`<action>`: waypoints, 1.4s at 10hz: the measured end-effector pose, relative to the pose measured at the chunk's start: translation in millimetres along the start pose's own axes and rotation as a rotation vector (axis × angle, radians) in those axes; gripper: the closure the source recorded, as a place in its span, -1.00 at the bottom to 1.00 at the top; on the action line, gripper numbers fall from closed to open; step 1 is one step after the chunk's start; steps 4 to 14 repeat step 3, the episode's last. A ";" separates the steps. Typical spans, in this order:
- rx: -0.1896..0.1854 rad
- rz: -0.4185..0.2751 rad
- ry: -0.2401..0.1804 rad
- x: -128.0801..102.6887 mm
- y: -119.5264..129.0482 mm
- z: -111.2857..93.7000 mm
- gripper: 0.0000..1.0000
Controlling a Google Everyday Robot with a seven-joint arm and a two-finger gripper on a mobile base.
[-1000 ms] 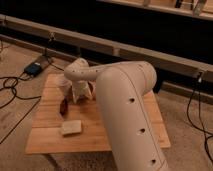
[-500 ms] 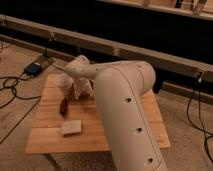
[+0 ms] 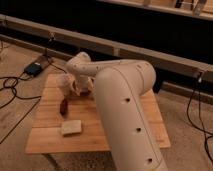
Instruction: Push the ceramic bowl across the table
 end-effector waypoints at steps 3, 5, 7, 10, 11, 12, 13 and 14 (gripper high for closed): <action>-0.033 0.009 -0.005 0.5 2.6 -9.0 -0.30; -0.033 0.009 -0.005 0.5 2.6 -9.0 -0.30; -0.033 0.009 -0.005 0.5 2.6 -9.0 -0.30; -0.033 0.009 -0.005 0.5 2.6 -9.0 -0.30; -0.033 0.009 -0.005 0.5 2.6 -9.0 -0.30; -0.033 0.009 -0.005 0.5 2.6 -9.0 -0.30; -0.033 0.009 -0.005 0.5 2.6 -9.0 -0.30; -0.033 0.009 -0.005 0.5 2.6 -9.0 -0.30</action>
